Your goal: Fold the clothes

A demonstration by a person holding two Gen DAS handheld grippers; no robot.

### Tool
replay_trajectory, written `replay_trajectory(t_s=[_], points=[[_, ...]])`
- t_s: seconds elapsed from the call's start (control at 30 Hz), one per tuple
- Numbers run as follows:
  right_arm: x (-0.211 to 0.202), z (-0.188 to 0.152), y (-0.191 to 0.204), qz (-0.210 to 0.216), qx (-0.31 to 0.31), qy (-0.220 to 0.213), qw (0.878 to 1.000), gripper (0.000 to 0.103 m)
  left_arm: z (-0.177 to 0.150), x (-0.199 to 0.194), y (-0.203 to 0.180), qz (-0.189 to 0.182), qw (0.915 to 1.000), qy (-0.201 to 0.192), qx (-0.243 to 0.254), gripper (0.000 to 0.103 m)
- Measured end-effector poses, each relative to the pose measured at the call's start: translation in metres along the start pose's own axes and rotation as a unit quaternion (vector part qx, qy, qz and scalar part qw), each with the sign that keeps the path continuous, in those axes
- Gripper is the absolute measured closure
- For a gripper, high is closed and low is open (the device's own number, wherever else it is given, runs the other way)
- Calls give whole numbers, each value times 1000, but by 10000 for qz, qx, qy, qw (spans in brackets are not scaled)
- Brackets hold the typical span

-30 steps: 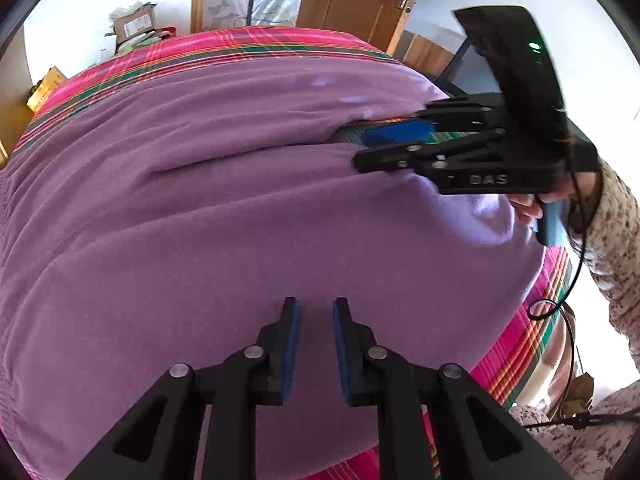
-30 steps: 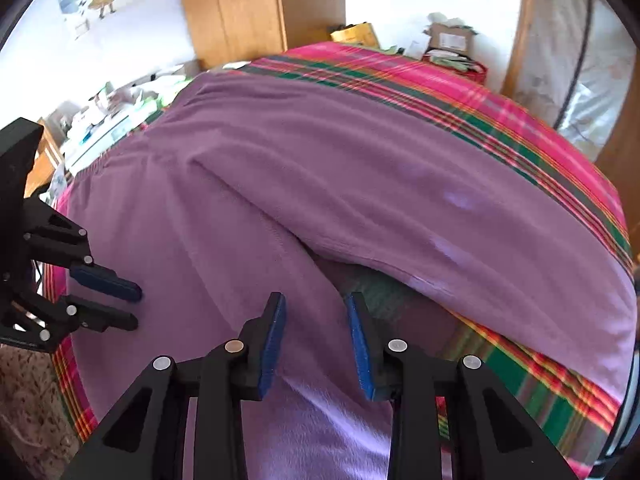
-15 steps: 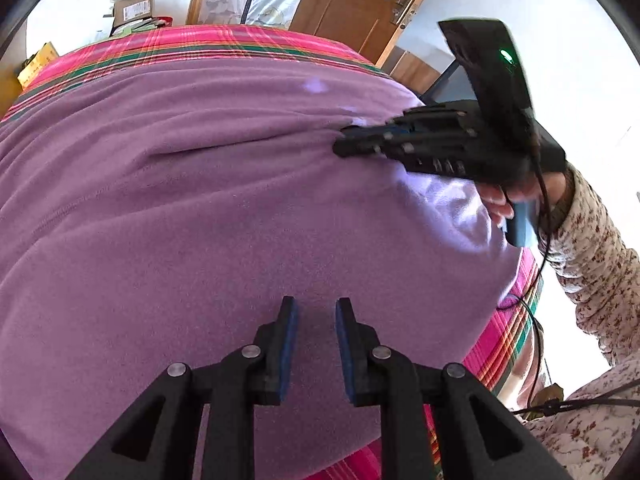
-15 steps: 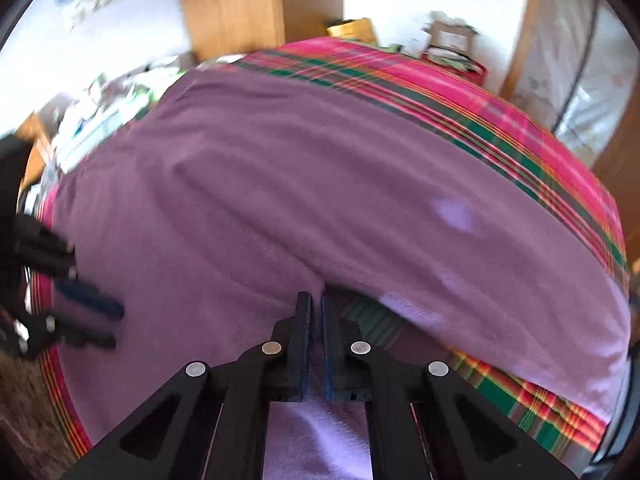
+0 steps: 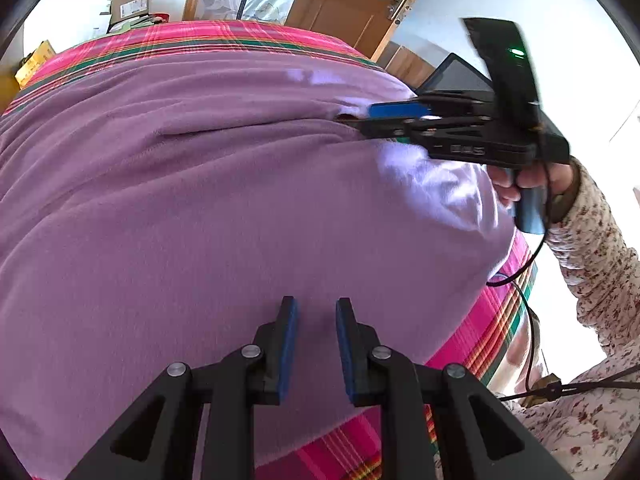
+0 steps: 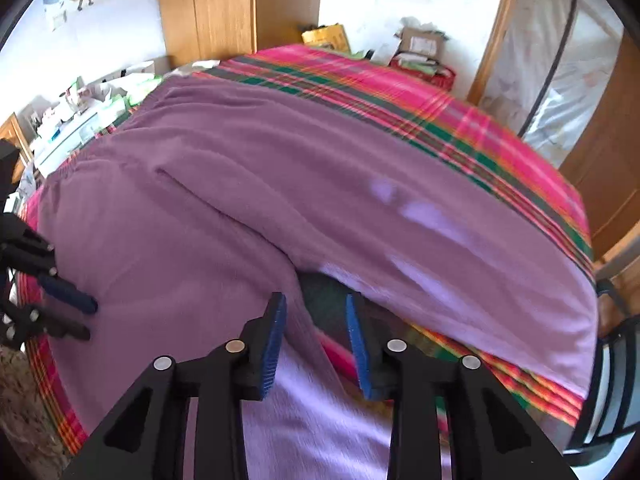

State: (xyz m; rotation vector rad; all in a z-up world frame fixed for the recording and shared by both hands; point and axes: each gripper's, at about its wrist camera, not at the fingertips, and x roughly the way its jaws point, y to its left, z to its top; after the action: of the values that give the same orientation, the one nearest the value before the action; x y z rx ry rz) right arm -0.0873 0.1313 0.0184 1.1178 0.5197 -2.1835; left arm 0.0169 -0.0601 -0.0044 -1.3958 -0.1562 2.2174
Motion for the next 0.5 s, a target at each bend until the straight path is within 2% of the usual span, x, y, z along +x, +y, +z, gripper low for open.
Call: replay_trajectory(t_s=[0.27, 0.5], points=[[-30, -72, -33, -358, 804, 186, 9959, 66, -8, -8, 3, -20, 10000, 19, -8, 83], [-56, -135, -81, -955, 1838, 230, 9781, 63, -13, -8, -4, 77, 9999, 52, 54, 83]])
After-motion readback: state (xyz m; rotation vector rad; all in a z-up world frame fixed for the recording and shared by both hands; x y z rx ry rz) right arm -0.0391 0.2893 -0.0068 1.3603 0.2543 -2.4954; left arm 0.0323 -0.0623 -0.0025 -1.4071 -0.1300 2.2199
